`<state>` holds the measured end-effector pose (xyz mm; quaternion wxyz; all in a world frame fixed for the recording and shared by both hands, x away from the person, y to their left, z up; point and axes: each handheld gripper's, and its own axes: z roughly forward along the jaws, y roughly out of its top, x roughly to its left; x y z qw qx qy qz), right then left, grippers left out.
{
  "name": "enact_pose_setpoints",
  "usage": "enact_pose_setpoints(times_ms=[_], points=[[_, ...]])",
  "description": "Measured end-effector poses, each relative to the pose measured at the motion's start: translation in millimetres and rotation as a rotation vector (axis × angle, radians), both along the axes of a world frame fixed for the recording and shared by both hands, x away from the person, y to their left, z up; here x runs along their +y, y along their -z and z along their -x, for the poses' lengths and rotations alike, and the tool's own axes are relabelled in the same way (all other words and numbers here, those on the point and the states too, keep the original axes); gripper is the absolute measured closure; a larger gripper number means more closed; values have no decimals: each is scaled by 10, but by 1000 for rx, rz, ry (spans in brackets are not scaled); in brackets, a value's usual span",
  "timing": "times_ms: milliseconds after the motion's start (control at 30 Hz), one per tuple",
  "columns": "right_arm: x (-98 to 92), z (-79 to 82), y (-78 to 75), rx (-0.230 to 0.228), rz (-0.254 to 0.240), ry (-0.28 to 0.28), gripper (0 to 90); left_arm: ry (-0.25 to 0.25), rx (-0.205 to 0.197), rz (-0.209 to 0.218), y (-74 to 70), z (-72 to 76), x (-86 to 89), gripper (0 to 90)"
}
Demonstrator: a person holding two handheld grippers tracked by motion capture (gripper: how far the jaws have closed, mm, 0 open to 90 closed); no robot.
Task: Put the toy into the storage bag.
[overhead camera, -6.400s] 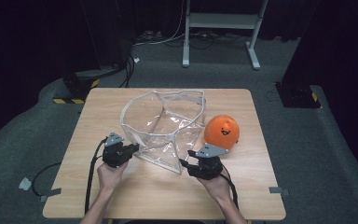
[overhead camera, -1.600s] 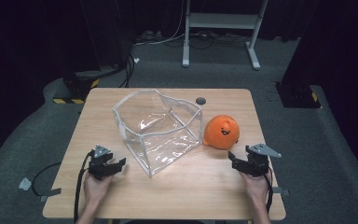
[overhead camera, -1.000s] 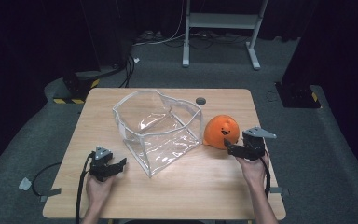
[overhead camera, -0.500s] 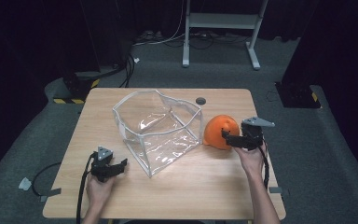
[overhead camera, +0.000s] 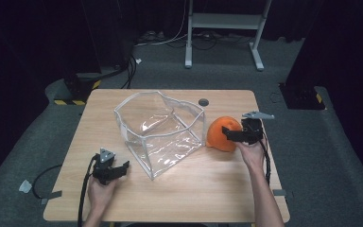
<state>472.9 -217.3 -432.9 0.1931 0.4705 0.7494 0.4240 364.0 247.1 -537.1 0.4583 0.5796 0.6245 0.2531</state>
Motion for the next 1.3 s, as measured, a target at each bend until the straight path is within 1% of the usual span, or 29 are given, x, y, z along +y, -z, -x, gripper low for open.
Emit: enact_pose_setpoints(times_ms=[100, 167, 200, 267, 300, 367, 433, 467, 667, 700, 733, 767, 833, 867, 900, 933, 1033, 1167, 1233, 1300], points=[[10, -35, 34, 23, 6, -9, 79, 0, 0, 0, 0, 0, 0, 297], [9, -44, 44, 26, 10, -13, 88, 0, 0, 1, 0, 0, -1, 296], [9, -56, 62, 37, 7, -16, 114, 0, 0, 1, 0, 0, -1, 296], [9, -58, 66, 40, 3, -19, 131, 0, 0, 0, 0, 0, -1, 296], [6, -63, 69, 44, 1, -30, 156, 0, 0, 1, 0, 0, -1, 296], [-6, -64, 70, 50, -6, -29, 182, 0, 0, 2, 0, 0, -1, 296], [-18, -60, 74, 54, -9, -24, 228, 0, 0, 2, 0, 0, -2, 295], [-25, -56, 78, 58, -9, -27, 265, 0, 0, 2, 0, 0, -2, 295], [-44, -28, 78, 58, 17, -34, 459, 0, -1, 3, 1, 0, -3, 293], [-48, -26, 75, 59, 18, -35, 487, -79, -44, 87, 9, -36, -75, 293], [-47, -23, 73, 60, 20, -35, 513, 0, -1, 3, 1, -1, -3, 293], [-43, -20, 69, 58, 24, -39, 534, -16, -12, 23, 3, -8, -21, 293], [-35, -12, 62, 58, 28, -39, 551, -16, -13, 24, 4, -8, -22, 293], [-19, 5, 47, 52, 39, -39, 582, -120, -69, 138, 9, -56, -117, 292], [-16, 11, 45, 48, 42, -43, 595, -151, -83, 171, 8, -68, -143, 292], [-10, 18, 42, 47, 43, -42, 609, -163, -89, 182, 7, -72, -153, 291], [-3, 29, 29, 46, 43, -34, 629, -169, -91, 189, 7, -74, -158, 290], [-3, 94, -44, 35, 52, -29, 649, -167, -92, 190, 7, -73, -159, 287], [-16, 117, -68, 32, 47, -27, 651, -166, -92, 190, 7, -73, -159, 285], [-59, 171, -130, 26, 31, -26, 653, -166, -93, 189, 8, -74, -159, 285]])
